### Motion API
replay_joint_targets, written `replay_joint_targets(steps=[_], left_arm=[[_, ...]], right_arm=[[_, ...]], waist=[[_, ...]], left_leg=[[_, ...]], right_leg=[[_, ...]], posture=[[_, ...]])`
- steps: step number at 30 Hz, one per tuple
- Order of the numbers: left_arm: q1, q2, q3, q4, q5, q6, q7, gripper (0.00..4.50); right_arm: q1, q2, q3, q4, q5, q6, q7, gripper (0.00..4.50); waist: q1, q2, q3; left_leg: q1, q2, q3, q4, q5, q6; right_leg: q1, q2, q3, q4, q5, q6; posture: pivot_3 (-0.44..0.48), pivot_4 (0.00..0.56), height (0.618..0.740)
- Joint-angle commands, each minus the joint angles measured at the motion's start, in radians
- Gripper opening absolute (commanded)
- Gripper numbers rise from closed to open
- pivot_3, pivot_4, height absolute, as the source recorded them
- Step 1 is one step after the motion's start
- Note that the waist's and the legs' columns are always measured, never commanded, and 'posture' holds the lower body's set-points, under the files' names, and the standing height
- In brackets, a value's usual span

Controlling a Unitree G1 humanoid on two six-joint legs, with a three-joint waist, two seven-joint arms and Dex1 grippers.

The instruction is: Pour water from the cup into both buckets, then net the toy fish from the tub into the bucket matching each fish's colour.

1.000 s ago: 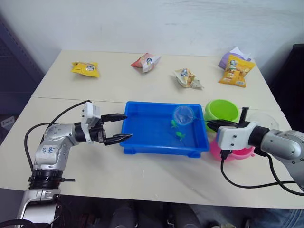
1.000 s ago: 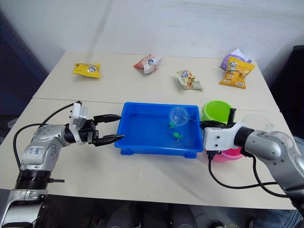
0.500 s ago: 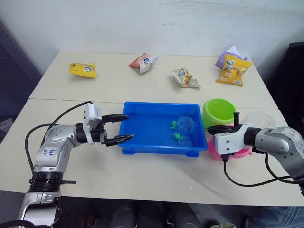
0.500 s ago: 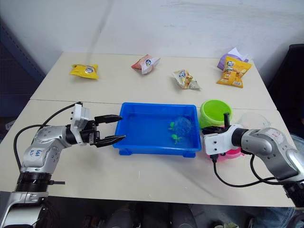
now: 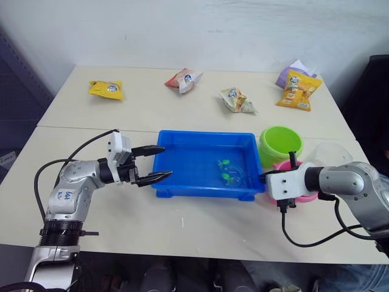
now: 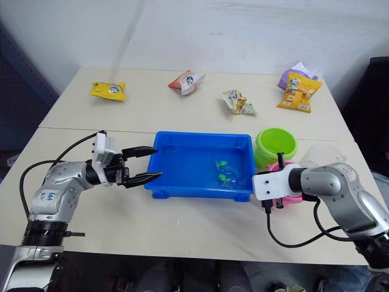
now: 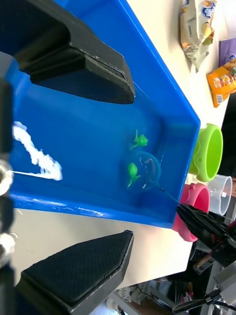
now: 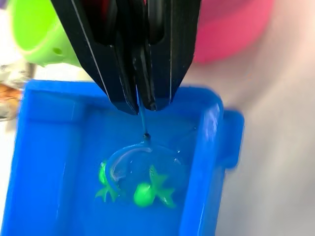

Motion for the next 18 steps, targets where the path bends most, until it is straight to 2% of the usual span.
replay_joint_targets(steps=[1,5,10,18], left_arm=[[-0.001,-0.003,0.007,-0.028,-0.007,-0.015,0.003,4.42],[0.005,-0.004,0.009,-0.03,-0.007,-0.015,0.005,4.42],[-0.001,-0.009,0.008,-0.03,-0.007,-0.02,0.004,4.42],[-0.033,-0.037,-0.006,-0.059,-0.021,-0.009,0.009,4.42]], right_arm=[[0.0,0.048,-0.047,-0.07,0.105,0.163,0.009,0.0],[-0.032,0.116,-0.1,-0.155,0.282,0.461,0.007,0.0],[-0.038,0.153,-0.17,-0.23,0.411,0.631,-0.024,0.0],[0.071,0.159,-0.357,-0.313,0.501,0.646,-0.105,0.0]], waist=[[0.001,0.0,0.0],[0.002,0.0,0.0],[0.002,0.0,0.0],[0.007,0.0,0.0]], left_leg=[[0.0,0.0,0.0,0.0,0.0,0.0],[0.0,0.0,0.0,0.0,0.0,0.0],[0.0,0.0,-0.001,0.0,0.0,0.0],[-0.001,-0.001,0.0,-0.001,-0.001,0.001]], right_leg=[[0.0,0.0,0.0,0.0,0.0,0.0],[0.0,0.0,0.0,0.0,0.0,0.0],[0.0,-0.001,0.0,0.0,0.0,0.0],[0.0,-0.001,0.0,-0.002,0.0,0.0]], posture=[[0.0,0.15,0.738],[0.0,0.15,0.738],[0.0,0.15,0.738],[0.0,0.15,0.738]])
